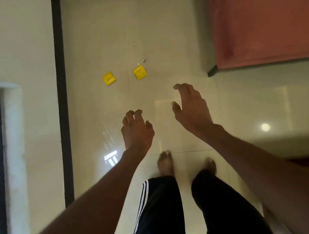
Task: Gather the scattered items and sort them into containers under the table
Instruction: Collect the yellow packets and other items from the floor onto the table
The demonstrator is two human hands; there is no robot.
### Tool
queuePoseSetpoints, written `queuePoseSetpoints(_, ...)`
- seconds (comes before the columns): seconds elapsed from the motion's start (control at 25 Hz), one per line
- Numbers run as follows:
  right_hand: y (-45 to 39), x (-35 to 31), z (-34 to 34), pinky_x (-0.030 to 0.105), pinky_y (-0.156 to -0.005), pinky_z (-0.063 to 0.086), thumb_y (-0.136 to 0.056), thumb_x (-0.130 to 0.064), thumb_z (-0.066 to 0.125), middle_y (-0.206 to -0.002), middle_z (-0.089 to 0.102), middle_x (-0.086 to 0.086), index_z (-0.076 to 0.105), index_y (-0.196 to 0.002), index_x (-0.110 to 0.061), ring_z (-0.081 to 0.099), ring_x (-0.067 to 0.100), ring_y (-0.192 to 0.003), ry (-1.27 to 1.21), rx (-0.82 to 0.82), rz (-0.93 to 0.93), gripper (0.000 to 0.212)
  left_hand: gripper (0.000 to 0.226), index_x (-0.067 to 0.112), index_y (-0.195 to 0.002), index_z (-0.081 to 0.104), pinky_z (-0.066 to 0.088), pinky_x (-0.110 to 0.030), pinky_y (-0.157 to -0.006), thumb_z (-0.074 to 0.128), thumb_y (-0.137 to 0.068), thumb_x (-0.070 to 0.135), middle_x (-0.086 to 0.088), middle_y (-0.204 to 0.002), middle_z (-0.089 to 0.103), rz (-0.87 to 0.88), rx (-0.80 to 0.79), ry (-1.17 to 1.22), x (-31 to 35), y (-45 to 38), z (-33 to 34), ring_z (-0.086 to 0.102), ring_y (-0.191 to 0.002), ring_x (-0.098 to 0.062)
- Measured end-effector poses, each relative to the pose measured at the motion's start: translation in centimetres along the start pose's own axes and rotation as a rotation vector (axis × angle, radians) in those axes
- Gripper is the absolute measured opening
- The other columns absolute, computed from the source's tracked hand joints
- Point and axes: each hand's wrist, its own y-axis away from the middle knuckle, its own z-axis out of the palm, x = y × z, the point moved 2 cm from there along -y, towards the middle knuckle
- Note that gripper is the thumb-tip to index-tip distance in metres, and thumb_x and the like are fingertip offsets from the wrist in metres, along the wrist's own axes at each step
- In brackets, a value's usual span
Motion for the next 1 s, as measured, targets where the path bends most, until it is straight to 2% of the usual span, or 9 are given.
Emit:
queuePoseSetpoints(0.24, -7.9, 0.0, 4.0, 0.051, -0.097, 0.05, -0.096, -0.025, 0.063, -0.155, 0.04, 0.006, 0.041, -0.149, -0.017, 0.046, 0.033, -0.134, 0.112, -0.185, -0.069, 0.058, 0.055, 0.016, -0.149, 0.04, 0.038, -0.051, -0.111, 0.057, -0.098, 0.029, -0.009, -0.156, 0.034, -0.054, -0.081, 0.001, -1.6, -7.0, 1.3, 0.032, -0.144, -0.034)
queuePoseSetpoints(0.36, -14.4, -0.6, 7.0, 0.052, -0.101, 0.047, -0.097, -0.027, 0.062, -0.161, 0.031, 0.007, 0.036, -0.153, -0.02, 0.039, 0.033, -0.141, 0.169, -0.207, -0.144, 0.062, 0.058, 0.015, -0.149, 0.038, 0.04, -0.053, -0.109, 0.058, -0.097, 0.031, -0.009, -0.156, 0.034, -0.056, -0.024, -0.021, -3.0, -14.3, 1.7, 0.033, -0.143, -0.035)
queuePoseSetpoints(0.48, -21.5, 1.4, 14.5, 0.051, -0.099, 0.047, -0.097, -0.029, 0.063, -0.162, 0.029, 0.007, 0.034, -0.154, -0.02, 0.038, 0.034, -0.14, 0.235, -0.269, -0.189, 0.064, 0.061, 0.014, -0.15, 0.036, 0.041, -0.053, -0.108, 0.058, -0.097, 0.033, -0.013, -0.152, 0.038, -0.125, -0.013, -0.04, -6.5, -23.3, 6.3, 0.034, -0.141, -0.038)
queuePoseSetpoints(0.6, -25.1, 3.9, 20.6, 0.051, -0.097, 0.048, -0.097, -0.03, 0.064, -0.162, 0.028, 0.007, 0.035, -0.153, -0.019, 0.039, 0.035, -0.139, 0.287, -0.326, -0.214, 0.064, 0.056, 0.01, -0.145, 0.041, 0.04, -0.052, -0.105, 0.056, -0.099, 0.037, -0.022, -0.138, 0.046, -0.152, -0.034, -0.091, -9.4, -28.5, 10.0, 0.04, -0.133, -0.041)
queuePoseSetpoints(0.68, -28.9, 5.7, 25.7, 0.051, -0.097, 0.048, -0.097, -0.031, 0.064, -0.162, 0.028, 0.007, 0.035, -0.152, -0.018, 0.039, 0.035, -0.138, 0.293, -0.314, -0.213, 0.064, 0.056, 0.008, -0.143, 0.043, 0.038, -0.054, -0.108, 0.055, -0.099, 0.041, -0.024, -0.141, 0.042, -0.196, 0.021, -0.101, -12.2, -33.4, 13.3, 0.034, -0.137, -0.045)
queuePoseSetpoints(0.76, -30.5, 7.1, 27.9, 0.049, -0.095, 0.049, -0.097, -0.031, 0.063, -0.157, 0.035, 0.008, 0.04, -0.149, -0.016, 0.044, 0.037, -0.132, 0.316, -0.321, -0.213, 0.059, 0.06, 0.008, -0.146, 0.039, 0.035, -0.056, -0.113, 0.055, -0.1, 0.043, -0.023, -0.152, 0.03, -0.207, -0.015, -0.111, -13.4, -35.7, 15.1, 0.019, -0.146, -0.05)
queuePoseSetpoints(0.88, -35.9, 8.4, 36.8, 0.043, -0.08, 0.048, -0.098, -0.028, 0.061, -0.138, 0.048, 0.012, 0.054, -0.134, -0.013, 0.055, 0.039, -0.115, 0.305, -0.164, -0.15, 0.04, 0.059, 0.008, -0.146, 0.039, 0.039, -0.057, -0.11, 0.053, -0.102, 0.044, -0.018, -0.16, 0.02, -0.225, 0.085, -0.087, -19.0, -43.0, 19.9, 0.015, -0.149, -0.048)
queuePoseSetpoints(0.92, -37.2, 8.6, 39.0, 0.044, -0.079, 0.047, -0.098, -0.029, 0.061, -0.138, 0.047, 0.013, 0.054, -0.135, -0.014, 0.054, 0.039, -0.116, 0.318, -0.13, -0.134, 0.04, 0.057, 0.008, -0.146, 0.04, 0.041, -0.057, -0.108, 0.052, -0.102, 0.043, -0.016, -0.162, 0.019, -0.219, 0.11, -0.082, -20.4, -44.7, 20.6, 0.016, -0.149, -0.047)
queuePoseSetpoints(1.0, -38.5, 8.8, 42.9, 0.047, -0.085, 0.047, -0.099, -0.032, 0.06, -0.149, 0.038, 0.012, 0.046, -0.145, -0.022, 0.046, 0.04, -0.125, 0.359, -0.183, -0.118, 0.05, 0.056, 0.013, -0.153, 0.034, 0.042, -0.058, -0.107, 0.049, -0.104, 0.037, -0.013, -0.167, 0.011, -0.195, 0.152, -0.097, -22.8, -47.5, 22.0, 0.015, -0.15, -0.046)
